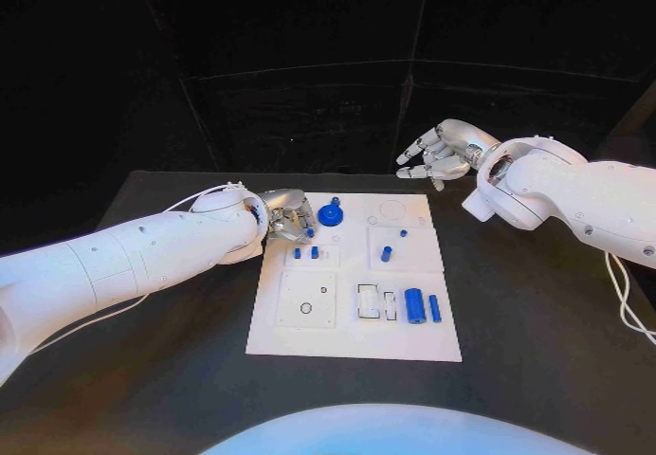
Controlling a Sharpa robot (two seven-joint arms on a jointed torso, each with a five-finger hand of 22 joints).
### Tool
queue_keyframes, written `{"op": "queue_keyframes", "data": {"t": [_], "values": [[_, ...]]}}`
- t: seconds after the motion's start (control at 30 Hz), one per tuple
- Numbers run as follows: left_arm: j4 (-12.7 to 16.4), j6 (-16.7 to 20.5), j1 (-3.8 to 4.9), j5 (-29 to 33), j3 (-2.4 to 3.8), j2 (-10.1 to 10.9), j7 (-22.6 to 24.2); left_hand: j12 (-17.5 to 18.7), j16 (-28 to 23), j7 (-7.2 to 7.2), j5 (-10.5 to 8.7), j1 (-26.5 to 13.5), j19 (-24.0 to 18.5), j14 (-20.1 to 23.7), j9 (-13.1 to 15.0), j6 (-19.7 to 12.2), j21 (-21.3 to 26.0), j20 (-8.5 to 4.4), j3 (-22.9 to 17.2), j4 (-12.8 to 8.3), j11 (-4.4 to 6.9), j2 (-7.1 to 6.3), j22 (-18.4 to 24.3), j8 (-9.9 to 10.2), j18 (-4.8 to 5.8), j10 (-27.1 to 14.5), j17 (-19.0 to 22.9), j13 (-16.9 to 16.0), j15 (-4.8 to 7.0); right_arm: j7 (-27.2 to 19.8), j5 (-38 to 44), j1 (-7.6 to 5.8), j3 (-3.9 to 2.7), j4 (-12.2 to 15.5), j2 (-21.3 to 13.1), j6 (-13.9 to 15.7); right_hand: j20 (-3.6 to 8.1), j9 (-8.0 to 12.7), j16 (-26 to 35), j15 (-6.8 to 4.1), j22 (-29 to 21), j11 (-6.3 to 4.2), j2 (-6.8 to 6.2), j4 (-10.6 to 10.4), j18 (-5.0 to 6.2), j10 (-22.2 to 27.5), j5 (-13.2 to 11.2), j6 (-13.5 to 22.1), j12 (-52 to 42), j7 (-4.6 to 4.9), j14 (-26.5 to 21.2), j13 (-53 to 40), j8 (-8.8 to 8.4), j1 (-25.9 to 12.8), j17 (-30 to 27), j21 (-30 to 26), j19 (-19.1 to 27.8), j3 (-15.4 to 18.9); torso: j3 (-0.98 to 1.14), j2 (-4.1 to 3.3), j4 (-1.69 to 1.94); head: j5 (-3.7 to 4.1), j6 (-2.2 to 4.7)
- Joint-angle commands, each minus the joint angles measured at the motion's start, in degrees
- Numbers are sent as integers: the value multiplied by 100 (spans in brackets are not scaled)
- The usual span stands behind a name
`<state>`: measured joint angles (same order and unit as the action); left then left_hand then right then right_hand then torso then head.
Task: Assemble the parts on the task board
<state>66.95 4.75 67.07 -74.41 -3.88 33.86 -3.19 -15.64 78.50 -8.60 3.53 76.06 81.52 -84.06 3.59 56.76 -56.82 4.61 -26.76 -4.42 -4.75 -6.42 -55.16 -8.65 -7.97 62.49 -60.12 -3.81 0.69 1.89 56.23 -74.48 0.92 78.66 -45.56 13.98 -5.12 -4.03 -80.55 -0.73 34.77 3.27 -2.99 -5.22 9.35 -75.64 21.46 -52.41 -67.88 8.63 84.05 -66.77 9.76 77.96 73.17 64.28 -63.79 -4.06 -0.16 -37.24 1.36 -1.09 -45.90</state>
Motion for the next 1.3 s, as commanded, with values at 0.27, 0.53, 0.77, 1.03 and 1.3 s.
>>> {"op": "queue_keyframes", "data": {"t": [0.27, 0.53, 0.77, 1.03, 1.3], "values": [[-5, -74, 9, 108, 4, -6, -37, 92, -51, -11, -28, -62, -22, -29, 3, -140, 26, 54, 5, -2, -13, -81, 17, 104, 60, -104, 61, 3, -42, -52, 11, -11, -4, -12, -1, -10, -4, 9, 33, -28, -25, 11, 29, -24, 36, 54, 36, 30, 26, -5, 249, 20, 24, 37, -16, -41, 20, -30, -2, -1, -3, 1, -3], [-16, 41, 9, 208, 5, 42, -41, 166, -59, -33, -29, -73, -38, -20, 2, -331, 58, 68, 10, -13, -23, -114, 34, 228, 52, -172, 95, 2, -51, -3, 29, -11, -4, -53, 2, -25, -4, 10, 113, -29, -179, 8, 23, -40, 61, 476, 45, 50, 654, -6, 218, 650, 30, 61, -131, -128, 96, -69, -4, 2, 3, 10, 4], [-25, 249, 12, 727, 11, 164, 112, 401, -178, -99, -30, -72, -199, 62, 19, -374, 542, 123, 57, -23, -130, -125, 489, 265, -33, -572, 341, 25, -127, -90, 491, -8, -3, -117, 26, 120, 19, -1, 469, -45, -585, 2, -84, -7, 121, 1688, -21, -87, 2854, -2, 104, 2673, 119, 358, -590, -391, 270, -471, 2, 14, 22, 4, 33], [68, 683, 28, 1547, 143, 454, 473, 440, -236, -133, -25, 9, -246, 94, 31, -321, 734, 162, 65, -61, -172, -49, 660, 247, -68, -692, 460, 9, -163, 17, 1808, 66, 7, -131, 42, -141, 27, 16, 612, -33, -395, -4, -303, 77, 91, 1376, -478, -559, 4405, -36, 152, 4299, 196, 551, -760, -280, 112, -1205, -4, 13, -8, 15, 121], [336, 1345, 39, 2902, 184, 785, 1467, 184, -508, -156, -27, -67, -487, 301, 63, 16, 1361, 167, 104, -25, -144, -33, 1233, 73, -185, -303, 1024, -24, -151, 213, 2944, 235, 27, 20, -13, -269, 27, 14, 603, -46, -292, 8, -416, 187, 68, 1158, -499, -814, 5026, -90, 162, 4872, 196, 549, -739, -209, 78, -1431, -1, 12, 0, 89, 204]]}}
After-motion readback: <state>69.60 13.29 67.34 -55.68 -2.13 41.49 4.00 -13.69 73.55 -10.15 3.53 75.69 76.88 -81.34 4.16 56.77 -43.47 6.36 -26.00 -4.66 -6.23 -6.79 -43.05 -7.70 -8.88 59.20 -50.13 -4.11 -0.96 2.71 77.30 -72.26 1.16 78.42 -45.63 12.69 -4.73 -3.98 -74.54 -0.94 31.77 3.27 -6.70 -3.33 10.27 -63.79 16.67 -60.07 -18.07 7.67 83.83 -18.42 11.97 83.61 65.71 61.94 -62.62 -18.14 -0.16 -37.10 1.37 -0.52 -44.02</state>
